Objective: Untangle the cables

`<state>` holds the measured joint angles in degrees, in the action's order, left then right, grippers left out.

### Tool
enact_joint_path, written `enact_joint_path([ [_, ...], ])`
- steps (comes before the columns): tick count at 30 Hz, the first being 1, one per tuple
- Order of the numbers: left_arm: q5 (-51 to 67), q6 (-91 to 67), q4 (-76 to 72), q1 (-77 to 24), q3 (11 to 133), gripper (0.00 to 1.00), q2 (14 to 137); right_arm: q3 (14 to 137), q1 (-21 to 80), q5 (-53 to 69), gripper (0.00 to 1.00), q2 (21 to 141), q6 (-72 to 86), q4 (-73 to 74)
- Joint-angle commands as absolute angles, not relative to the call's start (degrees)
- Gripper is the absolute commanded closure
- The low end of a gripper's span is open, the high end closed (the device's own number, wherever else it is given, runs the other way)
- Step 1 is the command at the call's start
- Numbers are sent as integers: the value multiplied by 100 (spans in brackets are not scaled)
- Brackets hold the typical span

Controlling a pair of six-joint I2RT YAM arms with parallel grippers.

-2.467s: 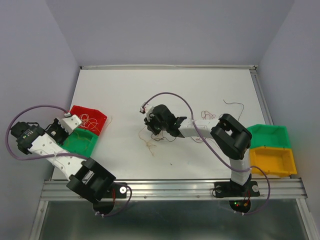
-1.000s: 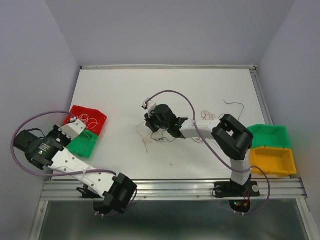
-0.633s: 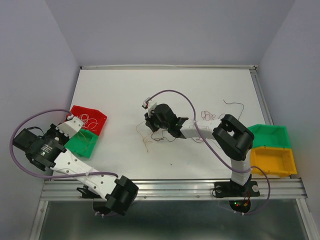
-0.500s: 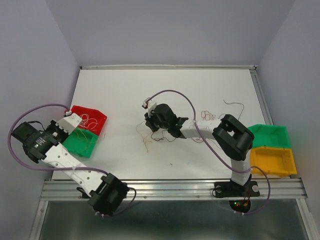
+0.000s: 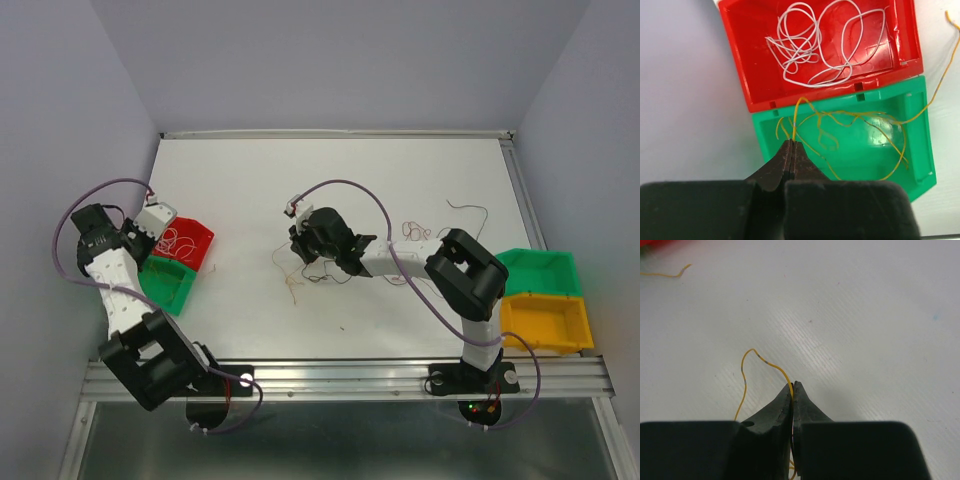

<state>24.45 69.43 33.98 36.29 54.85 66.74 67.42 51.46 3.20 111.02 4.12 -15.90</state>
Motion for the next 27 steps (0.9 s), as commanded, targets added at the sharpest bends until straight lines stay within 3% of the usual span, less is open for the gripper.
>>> enact_joint_path([
  [1,1811,6451,2980,3411,5590,100,7065,6627,5186,272,94,10819,422,-1898],
  [22,659,7401,2778,3076,4552,100,7963,6697,5186,246,93,10890,431,-1872],
  [27,624,7137,2585,2875,4667,92,8235,6715,5177,255,93,10916,413,-1854],
])
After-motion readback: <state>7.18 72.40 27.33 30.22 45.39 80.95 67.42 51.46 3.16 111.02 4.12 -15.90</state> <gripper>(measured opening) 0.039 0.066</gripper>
